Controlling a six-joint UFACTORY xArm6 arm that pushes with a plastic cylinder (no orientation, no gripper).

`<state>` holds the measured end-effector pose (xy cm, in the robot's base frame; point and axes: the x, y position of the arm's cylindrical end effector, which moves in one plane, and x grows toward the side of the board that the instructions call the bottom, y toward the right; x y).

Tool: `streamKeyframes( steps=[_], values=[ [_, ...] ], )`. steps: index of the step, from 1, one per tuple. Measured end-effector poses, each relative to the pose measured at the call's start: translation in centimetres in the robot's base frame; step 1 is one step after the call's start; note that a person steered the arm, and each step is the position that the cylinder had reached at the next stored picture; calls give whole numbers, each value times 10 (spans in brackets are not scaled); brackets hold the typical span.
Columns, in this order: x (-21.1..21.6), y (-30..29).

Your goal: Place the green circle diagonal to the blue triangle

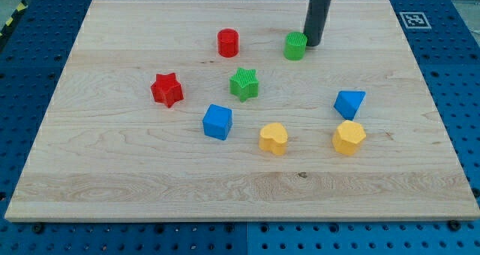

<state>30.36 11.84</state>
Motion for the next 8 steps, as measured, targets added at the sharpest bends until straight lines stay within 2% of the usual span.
streamKeyframes(
  steps=[3, 5, 6, 7, 8],
  values=[
    [-3, -27],
    [9, -25],
    [-12, -25],
    [-14, -25],
    [-17, 1]
  ],
)
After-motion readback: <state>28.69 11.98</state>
